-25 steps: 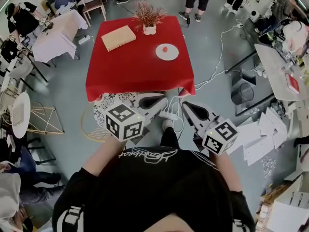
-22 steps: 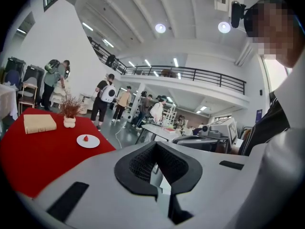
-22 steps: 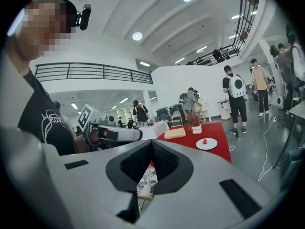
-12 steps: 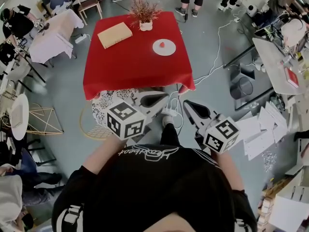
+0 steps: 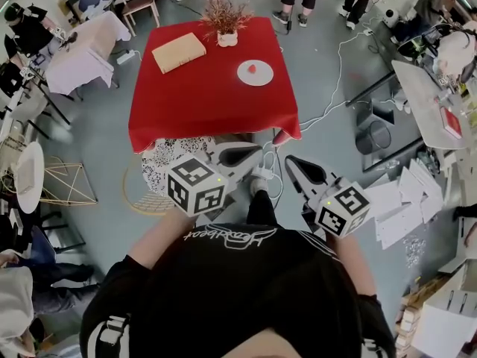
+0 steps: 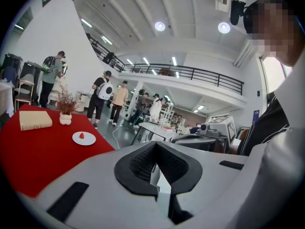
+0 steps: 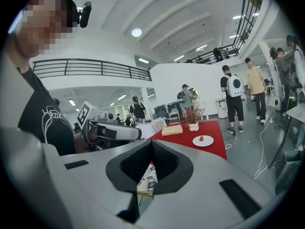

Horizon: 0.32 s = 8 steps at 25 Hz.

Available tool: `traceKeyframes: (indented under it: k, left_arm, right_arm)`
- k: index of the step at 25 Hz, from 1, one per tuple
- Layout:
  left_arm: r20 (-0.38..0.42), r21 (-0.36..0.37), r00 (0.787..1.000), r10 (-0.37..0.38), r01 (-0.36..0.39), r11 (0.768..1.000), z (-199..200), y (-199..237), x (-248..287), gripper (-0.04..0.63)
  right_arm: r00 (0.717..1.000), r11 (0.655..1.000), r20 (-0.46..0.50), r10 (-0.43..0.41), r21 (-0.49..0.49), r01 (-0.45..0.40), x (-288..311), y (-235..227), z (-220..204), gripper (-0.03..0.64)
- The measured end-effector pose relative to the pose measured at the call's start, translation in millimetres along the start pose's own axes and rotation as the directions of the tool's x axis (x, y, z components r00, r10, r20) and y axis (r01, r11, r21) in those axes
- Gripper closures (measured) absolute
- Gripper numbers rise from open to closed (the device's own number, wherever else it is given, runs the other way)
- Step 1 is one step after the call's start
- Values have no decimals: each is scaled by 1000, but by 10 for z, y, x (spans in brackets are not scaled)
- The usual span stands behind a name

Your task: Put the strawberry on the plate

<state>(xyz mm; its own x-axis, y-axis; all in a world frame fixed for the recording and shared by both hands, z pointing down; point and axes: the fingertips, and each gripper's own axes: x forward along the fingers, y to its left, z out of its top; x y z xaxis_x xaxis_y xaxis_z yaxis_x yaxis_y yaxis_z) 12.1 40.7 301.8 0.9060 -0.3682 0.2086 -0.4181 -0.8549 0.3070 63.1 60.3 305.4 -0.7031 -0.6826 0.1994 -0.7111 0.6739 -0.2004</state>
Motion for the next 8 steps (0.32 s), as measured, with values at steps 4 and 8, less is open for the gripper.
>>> traceKeyframes:
  k: [4, 8]
  left_arm:
    - [4, 1, 1000, 3, -3, 1000, 5, -5, 22, 589]
    - [4, -3, 1000, 4, -4, 1000, -7, -13, 34, 589]
  right_arm:
    - [1000, 1000, 5, 0, 3, 0, -5, -32, 11, 609]
    - [1000, 1000, 12, 7, -3, -7, 3, -44, 31, 609]
